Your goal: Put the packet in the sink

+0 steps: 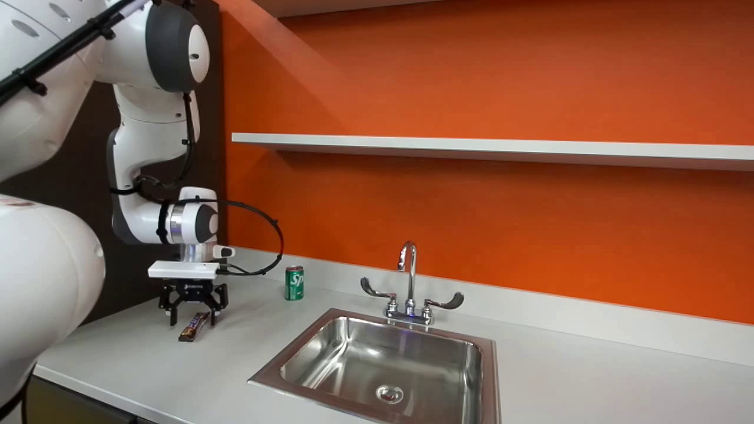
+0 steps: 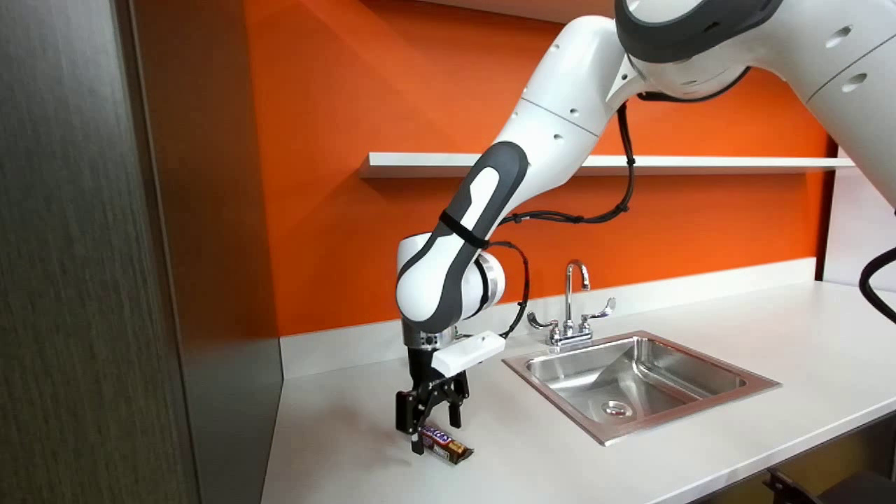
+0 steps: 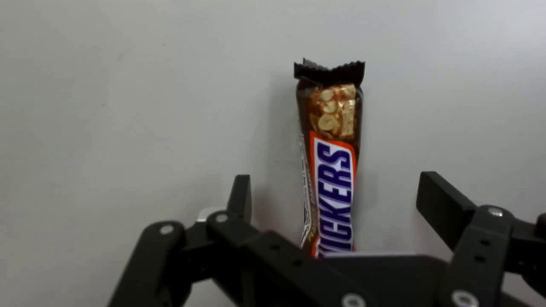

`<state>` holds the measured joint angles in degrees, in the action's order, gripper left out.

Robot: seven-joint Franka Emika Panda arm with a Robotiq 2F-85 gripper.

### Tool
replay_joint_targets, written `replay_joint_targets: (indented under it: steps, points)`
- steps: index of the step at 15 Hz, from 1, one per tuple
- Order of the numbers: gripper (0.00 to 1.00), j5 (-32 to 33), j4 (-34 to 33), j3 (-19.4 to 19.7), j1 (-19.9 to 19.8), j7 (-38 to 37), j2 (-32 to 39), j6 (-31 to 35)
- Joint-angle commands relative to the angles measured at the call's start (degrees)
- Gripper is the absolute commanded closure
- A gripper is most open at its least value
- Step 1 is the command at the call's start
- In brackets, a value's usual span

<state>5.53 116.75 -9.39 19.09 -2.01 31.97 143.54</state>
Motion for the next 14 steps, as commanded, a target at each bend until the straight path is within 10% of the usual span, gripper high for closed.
replay_joint_targets:
  steps: [1, 2, 12, 14]
  points:
    - [0.0, 0.68, -1.02, 0.4, 0.31, -1.75, 0.54, 0.1]
    - [0.25, 0.63, -1.02, 0.4, 0.25, -1.69, 0.55, 0.17]
    - [0.98, 0.41, -0.95, 0.59, -0.08, -1.51, 0.81, 0.1]
    - [0.95, 0.26, -1.05, 0.56, -0.25, -1.37, 0.84, -0.14]
